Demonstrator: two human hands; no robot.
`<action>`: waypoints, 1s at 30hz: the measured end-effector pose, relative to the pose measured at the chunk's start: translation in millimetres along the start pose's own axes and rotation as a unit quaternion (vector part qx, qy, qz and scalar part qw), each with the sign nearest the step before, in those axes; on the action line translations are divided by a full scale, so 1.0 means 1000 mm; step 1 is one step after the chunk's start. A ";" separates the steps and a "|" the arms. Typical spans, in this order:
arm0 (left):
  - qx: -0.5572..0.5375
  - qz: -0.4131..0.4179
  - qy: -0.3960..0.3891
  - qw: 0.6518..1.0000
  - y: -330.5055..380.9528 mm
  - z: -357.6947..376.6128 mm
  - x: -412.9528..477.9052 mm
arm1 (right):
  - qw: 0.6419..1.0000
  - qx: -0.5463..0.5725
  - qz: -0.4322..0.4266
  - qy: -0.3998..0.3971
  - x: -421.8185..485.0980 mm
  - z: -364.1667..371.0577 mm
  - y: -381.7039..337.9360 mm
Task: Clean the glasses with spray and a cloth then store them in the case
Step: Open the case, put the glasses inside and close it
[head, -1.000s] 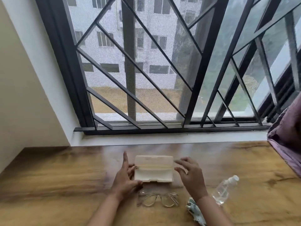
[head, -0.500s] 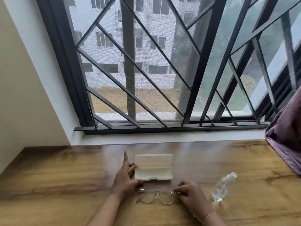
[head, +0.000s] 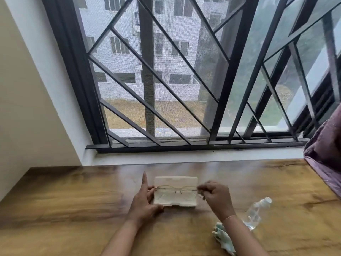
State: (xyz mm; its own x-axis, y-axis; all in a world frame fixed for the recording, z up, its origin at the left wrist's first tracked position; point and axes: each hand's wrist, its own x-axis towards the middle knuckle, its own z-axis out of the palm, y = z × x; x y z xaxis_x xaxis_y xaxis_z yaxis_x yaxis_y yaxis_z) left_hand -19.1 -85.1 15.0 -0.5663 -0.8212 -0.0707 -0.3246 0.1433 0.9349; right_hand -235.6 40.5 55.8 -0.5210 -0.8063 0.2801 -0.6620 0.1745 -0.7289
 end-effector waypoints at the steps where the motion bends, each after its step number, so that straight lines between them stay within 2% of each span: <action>1: -0.001 -0.001 0.000 1.000 0.000 0.000 0.000 | 1.000 -0.001 0.007 -0.005 0.003 0.002 0.000; 10: -0.015 0.017 -0.001 1.000 0.007 0.003 -0.003 | 0.998 0.000 0.051 -0.037 0.008 0.023 0.012; 19: -0.028 0.024 -0.005 0.999 0.011 0.003 -0.005 | 0.994 -0.025 0.055 -0.095 0.010 0.022 0.008; 30: -0.046 0.015 -0.005 0.999 0.011 0.003 -0.005 | 0.971 0.096 0.209 -0.069 0.010 0.023 0.011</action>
State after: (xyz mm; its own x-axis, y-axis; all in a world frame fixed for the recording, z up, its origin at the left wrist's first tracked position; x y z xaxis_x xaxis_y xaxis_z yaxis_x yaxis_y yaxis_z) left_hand -22.1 -77.3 25.0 -0.5827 -0.8113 -0.0464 -0.2373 0.1153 0.9646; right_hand -235.7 21.5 36.2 -0.6359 -0.7587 -0.1412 -0.2891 0.4039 -0.8679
